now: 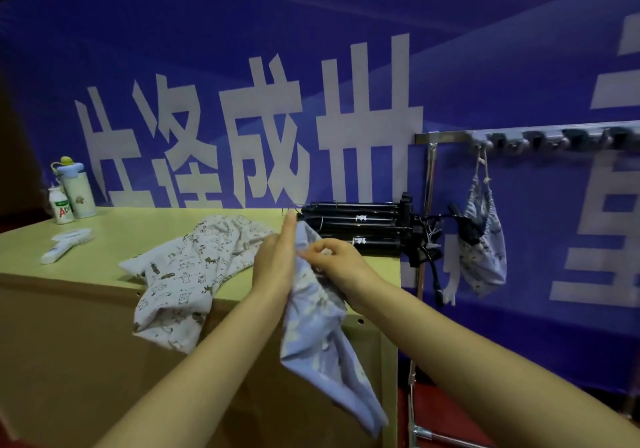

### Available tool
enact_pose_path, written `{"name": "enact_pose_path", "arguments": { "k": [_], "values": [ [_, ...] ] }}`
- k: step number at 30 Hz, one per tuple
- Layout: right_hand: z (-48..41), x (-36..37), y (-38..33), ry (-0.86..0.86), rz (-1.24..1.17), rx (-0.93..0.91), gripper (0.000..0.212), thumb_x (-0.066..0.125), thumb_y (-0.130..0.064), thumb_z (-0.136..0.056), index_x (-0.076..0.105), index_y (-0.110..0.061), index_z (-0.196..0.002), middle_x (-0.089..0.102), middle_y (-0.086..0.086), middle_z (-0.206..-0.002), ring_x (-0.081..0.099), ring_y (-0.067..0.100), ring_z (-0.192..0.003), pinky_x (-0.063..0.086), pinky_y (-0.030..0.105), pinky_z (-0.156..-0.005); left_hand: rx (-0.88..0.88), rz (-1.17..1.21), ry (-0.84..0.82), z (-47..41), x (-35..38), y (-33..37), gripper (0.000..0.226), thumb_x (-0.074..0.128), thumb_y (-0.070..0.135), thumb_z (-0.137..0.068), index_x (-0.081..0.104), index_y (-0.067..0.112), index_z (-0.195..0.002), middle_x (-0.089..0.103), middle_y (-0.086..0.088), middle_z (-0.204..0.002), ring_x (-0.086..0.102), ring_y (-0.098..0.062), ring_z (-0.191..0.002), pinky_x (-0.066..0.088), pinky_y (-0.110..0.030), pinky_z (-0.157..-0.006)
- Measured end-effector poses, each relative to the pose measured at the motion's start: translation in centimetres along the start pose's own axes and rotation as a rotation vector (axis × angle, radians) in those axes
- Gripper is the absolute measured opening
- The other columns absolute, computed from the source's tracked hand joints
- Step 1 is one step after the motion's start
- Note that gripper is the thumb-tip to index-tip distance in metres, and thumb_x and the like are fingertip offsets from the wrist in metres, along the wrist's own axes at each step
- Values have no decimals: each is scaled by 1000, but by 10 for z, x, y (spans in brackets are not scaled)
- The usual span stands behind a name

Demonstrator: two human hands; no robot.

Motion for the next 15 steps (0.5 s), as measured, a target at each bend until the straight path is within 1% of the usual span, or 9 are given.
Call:
{"name": "enact_pose_path", "arguments": {
  "k": [2, 3, 5, 8, 9, 11, 12, 14, 15],
  "values": [
    [2, -2, 10, 34, 265, -25, 12, 64, -10, -86, 57, -11, -76, 58, 4, -66, 55, 15, -64, 47, 30, -67, -1, -140, -98, 1, 17, -16, 79, 38, 76, -77, 63, 6, -102, 66, -10, -94, 62, -24, -86, 47, -33, -73],
    [2, -4, 15, 32, 345, -34, 10, 63, -8, -86, 58, -11, -78, 59, 6, -70, 56, 17, -68, 48, 33, -70, -17, -187, -147, 0, 24, -24, 79, 42, 76, -75, 65, 6, -103, 67, -13, -93, 63, -24, -84, 48, -33, -72],
    [6, -2, 27, -11, 396, -19, 5, 60, -4, -85, 61, -9, -87, 61, 8, -74, 57, 18, -71, 48, 32, -68, -19, -329, -216, 2, 36, -38, 60, 48, 62, -84, 66, 7, -98, 67, -14, -93, 62, -24, -80, 48, -32, -69],
    [12, -2, 50, -71, 274, 75, 4, 60, -7, -85, 59, -5, -88, 54, 18, -76, 55, 26, -74, 46, 36, -69, 12, -470, -271, 6, 41, -49, 36, 39, 31, -98, 64, 6, -96, 65, -24, -101, 56, -29, -80, 43, -33, -71],
    [13, -6, 57, -78, 244, 112, 7, 62, -12, -84, 58, -6, -85, 52, 18, -78, 52, 27, -74, 43, 36, -67, 12, -482, -283, 9, 39, -51, 37, 37, 26, -99, 65, 2, -99, 64, -25, -96, 54, -30, -77, 40, -33, -68],
    [22, -12, 70, -100, 257, 198, 13, 60, -16, -86, 56, -11, -74, 52, 13, -74, 49, 23, -68, 40, 27, -59, 17, -545, -291, 15, 33, -58, 37, 38, 21, -97, 63, -5, -86, 56, -24, -71, 52, -31, -65, 38, -34, -60],
    [28, -10, 76, -142, 231, 236, 15, 57, -13, -88, 58, -12, -73, 55, 9, -75, 51, 21, -69, 41, 25, -59, 9, -588, -288, 19, 29, -63, 37, 40, 18, -96, 61, -8, -82, 52, -27, -69, 55, -35, -66, 40, -38, -59],
    [40, -2, 87, -264, 134, 299, 15, 51, -7, -91, 61, -11, -81, 60, 9, -86, 58, 20, -83, 49, 29, -75, -24, -661, -310, 26, 26, -73, 35, 40, 15, -94, 58, -14, -97, 56, -34, -93, 59, -43, -91, 43, -43, -63],
    [45, 1, 91, -325, 118, 326, 15, 49, -5, -92, 62, -9, -86, 61, 10, -92, 59, 22, -90, 49, 33, -83, -45, -692, -350, 31, 27, -78, 37, 39, 16, -95, 58, -15, -99, 56, -35, -98, 59, -44, -93, 38, -38, -60]
  ]
}}
Point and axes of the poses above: each hand's wrist, its own z-axis away from the middle knuckle, its own x-axis out of the palm, y = z × x, the point moved 9 cm from there along -z, towards the middle knuckle
